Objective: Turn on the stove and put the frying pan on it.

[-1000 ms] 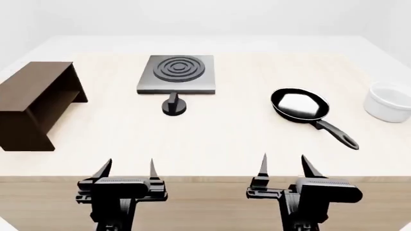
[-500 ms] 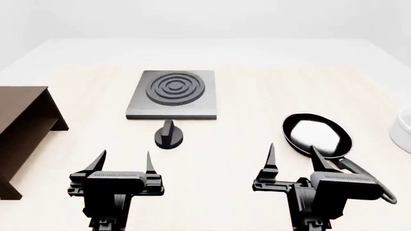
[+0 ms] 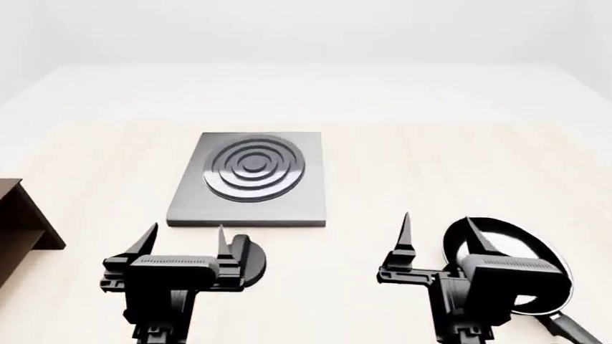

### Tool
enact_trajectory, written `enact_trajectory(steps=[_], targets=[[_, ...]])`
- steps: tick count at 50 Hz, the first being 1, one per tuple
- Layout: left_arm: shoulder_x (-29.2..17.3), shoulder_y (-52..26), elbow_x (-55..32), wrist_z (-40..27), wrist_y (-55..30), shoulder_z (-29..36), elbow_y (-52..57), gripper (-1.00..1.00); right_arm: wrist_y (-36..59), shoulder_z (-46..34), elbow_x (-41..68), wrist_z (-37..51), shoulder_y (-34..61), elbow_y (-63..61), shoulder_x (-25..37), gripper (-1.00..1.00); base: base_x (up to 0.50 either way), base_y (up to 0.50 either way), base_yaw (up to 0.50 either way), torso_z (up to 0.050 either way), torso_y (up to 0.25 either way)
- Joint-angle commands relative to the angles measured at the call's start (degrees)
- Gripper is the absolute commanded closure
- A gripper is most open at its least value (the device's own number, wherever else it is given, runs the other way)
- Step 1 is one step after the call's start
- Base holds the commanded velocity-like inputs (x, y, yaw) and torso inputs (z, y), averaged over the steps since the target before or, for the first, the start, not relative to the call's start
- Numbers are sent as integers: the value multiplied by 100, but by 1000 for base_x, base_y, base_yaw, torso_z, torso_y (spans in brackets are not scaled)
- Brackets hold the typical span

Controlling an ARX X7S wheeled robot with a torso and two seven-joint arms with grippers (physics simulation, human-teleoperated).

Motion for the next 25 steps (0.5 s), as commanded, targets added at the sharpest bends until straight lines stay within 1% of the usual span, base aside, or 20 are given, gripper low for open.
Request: enact_trajectory(steps=[1, 14, 25], targets=[[-46, 6, -43, -48, -11, 43, 4, -100, 56, -59, -22, 125, 1, 34, 38, -100, 0, 0, 0, 0, 0], [-212, -49, -92, -83, -40, -60, -249, -100, 45, -184, -69, 161, 38, 192, 111, -100, 0, 0, 0, 0, 0], [-245, 94, -130, -82, 412, -97, -1122, -100, 19, -261, -52, 179, 34, 255, 152, -100, 0, 0, 0, 0, 0]])
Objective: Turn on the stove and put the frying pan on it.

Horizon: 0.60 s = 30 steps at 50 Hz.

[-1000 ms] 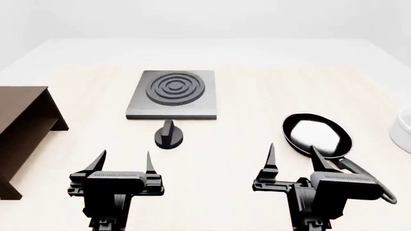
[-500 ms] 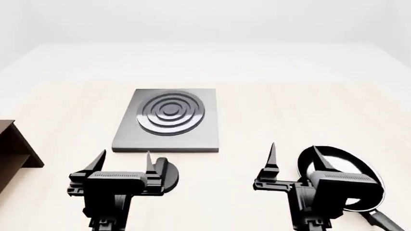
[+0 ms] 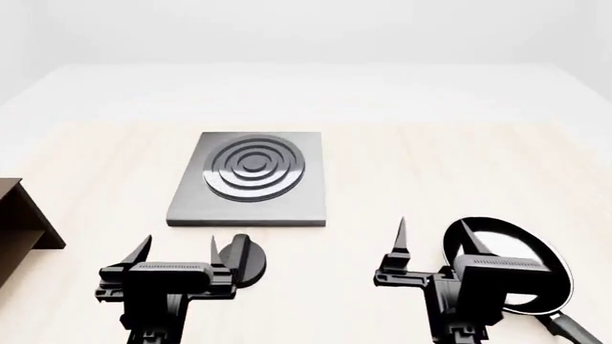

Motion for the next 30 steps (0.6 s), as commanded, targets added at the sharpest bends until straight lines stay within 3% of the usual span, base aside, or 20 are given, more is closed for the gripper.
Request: enact_trajectory(steps=[1, 17, 30], targets=[[-44, 57, -54, -1, 322, -33, -673, -100, -23, -87, -7, 37, 3, 83, 42, -100, 0, 0, 0, 0, 0], [25, 49, -77, -67, 768, -3, -1567, -100, -86, -173, 51, 39, -22, 138, 103, -100, 0, 0, 0, 0, 0], [38, -56, 10, -139, 711, 136, -1699, -100, -159, -265, 33, 65, -38, 200, 141, -100, 0, 0, 0, 0, 0]])
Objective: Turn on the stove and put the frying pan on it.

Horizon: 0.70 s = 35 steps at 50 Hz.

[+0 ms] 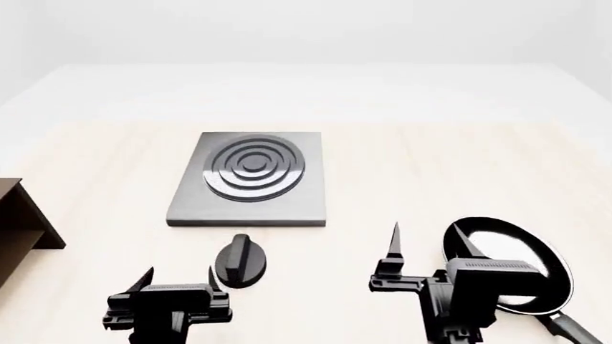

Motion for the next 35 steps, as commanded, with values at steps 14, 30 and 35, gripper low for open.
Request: enact_trajectory(steps=[14, 30, 35], targets=[[107, -443, 173, 142, -247, 598, 167, -100, -162, -123, 19, 13, -35, 137, 87, -100, 0, 0, 0, 0, 0], [89, -446, 145, 193, -594, 825, 894, -100, -137, -118, 129, 122, 35, 206, 153, -100, 0, 0, 0, 0, 0], [74, -608, -333, -148, -1382, 126, 1625, -100, 73, -104, 274, 94, 89, 155, 193, -100, 0, 0, 0, 0, 0]])
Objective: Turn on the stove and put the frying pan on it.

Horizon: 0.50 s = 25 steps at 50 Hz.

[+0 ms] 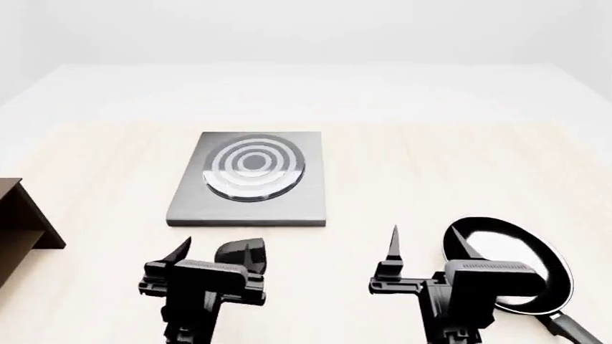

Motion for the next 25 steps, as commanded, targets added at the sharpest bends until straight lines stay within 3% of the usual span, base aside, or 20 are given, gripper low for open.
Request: enact_trajectory(steps=[1, 25], targets=[[-83, -147, -479, -341, -945, -646, 1080, -100, 354, -73, 3, 94, 110, -59, 105, -100, 0, 0, 0, 0, 0], [-427, 511, -673, -188, -1125, -515, 1884, -100, 951, -117, 90, 315, 22, -784, 291, -100, 0, 0, 0, 0, 0]])
